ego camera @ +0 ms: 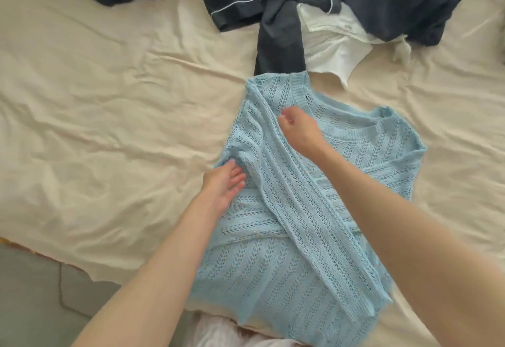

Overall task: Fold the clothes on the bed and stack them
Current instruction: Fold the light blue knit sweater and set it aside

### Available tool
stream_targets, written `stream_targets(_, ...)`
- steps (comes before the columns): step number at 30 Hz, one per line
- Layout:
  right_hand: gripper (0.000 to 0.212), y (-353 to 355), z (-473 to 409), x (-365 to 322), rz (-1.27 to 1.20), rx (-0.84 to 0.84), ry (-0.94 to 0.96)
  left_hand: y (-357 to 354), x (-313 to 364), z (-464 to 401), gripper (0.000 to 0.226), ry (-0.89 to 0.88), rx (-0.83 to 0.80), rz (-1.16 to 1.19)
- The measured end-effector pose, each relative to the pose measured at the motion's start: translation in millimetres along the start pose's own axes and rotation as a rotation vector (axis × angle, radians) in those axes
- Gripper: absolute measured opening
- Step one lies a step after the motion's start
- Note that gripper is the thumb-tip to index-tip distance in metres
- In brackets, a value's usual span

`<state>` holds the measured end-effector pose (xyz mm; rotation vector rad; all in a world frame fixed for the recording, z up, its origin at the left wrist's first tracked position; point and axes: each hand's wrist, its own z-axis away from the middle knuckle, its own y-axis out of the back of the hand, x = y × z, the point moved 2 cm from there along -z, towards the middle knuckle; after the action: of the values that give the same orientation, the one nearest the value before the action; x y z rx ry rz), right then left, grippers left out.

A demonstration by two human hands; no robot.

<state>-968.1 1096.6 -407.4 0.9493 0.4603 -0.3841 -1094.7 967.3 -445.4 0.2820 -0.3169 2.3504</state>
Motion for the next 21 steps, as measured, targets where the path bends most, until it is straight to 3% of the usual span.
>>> stream_targets(5, 0.018, -13, -65, -14, -0.004, 0.067, -0.047, -15, 23, -20, 0.036, 0.296, -0.069, 0.334)
stream_targets(9, 0.024, -25, -86, -22, 0.025, -0.011, -0.082, -13, 26, -26, 0.015, 0.434, -0.015, 0.34)
stream_targets(10, 0.017, -27, -90, -25, 0.021, -0.011, -0.094, -10, 27, -26, 0.014, 0.43, -0.013, 0.334)
stream_targets(12, 0.031, -30, -94, -33, 0.007, -0.025, -0.121, 2, 31, -28, 0.011, 0.382, -0.029, 0.336)
stream_targets(16, 0.017, -31, -106, -48, -0.171, 0.014, -0.139, 25, 37, -29, 0.01, 0.162, -0.008, 0.377)
stream_targets(21, 0.022, -39, -117, -56, -0.236, 0.056, -0.121, 33, 42, -35, 0.008, -0.01, 0.058, 0.218)
